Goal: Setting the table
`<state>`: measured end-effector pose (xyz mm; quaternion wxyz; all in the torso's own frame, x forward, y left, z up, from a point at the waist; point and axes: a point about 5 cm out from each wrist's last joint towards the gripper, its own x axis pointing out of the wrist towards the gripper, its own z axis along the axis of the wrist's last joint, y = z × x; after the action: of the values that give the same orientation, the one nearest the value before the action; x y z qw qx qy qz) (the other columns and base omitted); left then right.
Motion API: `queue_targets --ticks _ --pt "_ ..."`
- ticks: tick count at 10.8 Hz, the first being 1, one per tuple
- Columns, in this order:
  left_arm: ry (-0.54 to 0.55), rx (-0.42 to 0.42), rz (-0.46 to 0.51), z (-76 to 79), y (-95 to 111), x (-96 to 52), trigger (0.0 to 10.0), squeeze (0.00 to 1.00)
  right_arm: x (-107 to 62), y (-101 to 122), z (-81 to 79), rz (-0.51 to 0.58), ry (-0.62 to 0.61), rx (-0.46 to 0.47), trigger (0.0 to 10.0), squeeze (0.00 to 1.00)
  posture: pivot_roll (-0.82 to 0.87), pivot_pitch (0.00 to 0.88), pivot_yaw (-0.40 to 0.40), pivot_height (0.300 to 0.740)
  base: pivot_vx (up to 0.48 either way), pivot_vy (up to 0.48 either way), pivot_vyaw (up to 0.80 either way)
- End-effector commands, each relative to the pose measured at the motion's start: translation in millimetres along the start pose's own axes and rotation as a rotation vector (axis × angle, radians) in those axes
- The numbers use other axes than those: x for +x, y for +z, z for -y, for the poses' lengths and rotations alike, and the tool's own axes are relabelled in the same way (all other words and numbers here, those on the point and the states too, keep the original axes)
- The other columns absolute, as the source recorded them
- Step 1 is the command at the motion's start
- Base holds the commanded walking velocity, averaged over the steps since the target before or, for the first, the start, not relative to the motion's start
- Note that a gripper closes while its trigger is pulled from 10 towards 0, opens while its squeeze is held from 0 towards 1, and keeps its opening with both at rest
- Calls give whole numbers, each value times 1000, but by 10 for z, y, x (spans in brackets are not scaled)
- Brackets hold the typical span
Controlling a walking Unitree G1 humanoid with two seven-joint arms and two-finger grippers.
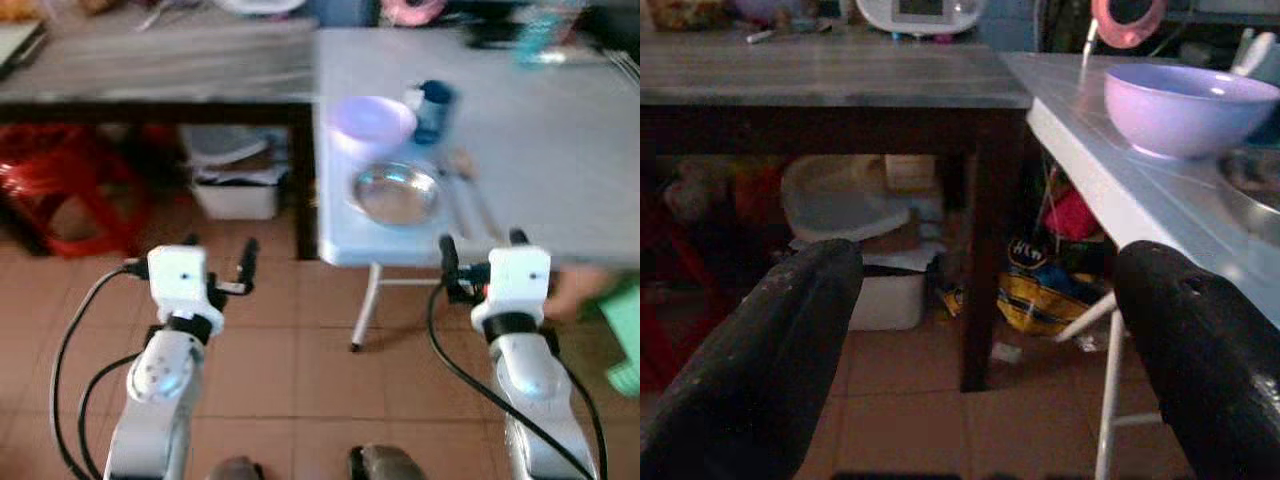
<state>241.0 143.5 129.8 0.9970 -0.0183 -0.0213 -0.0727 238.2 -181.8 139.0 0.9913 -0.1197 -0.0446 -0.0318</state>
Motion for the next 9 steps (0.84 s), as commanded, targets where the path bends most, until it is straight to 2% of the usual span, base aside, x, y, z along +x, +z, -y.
queue_targets --ticks 1,2,4,8,9 --pt "-5 1 -1 12 -3 -13 10000 0 -22 34 1 20 0 -4 10000 0 -62 123 4 740 277 0 669" --pt "-6 0 1 15 -2 -13 10000 0 -27 36 -2 22 1 -8 10000 0 -62 124 3 740 281 0 444" --pt "-2 -3 1 19 2 -8 10000 0 -15 40 12 22 -4 -9 10000 0 -61 130 -1 740 276 0 0" --pt "2 -8 0 20 3 -15 10000 0 -1 22 43 6 -33 -6 10000 0 -57 132 -4 740 0 0 0" --pt "-1 -7 3 23 13 -11 10000 0 14 -44 127 -41 -92 24 10000 0 -54 133 -4 740 0 0 0"
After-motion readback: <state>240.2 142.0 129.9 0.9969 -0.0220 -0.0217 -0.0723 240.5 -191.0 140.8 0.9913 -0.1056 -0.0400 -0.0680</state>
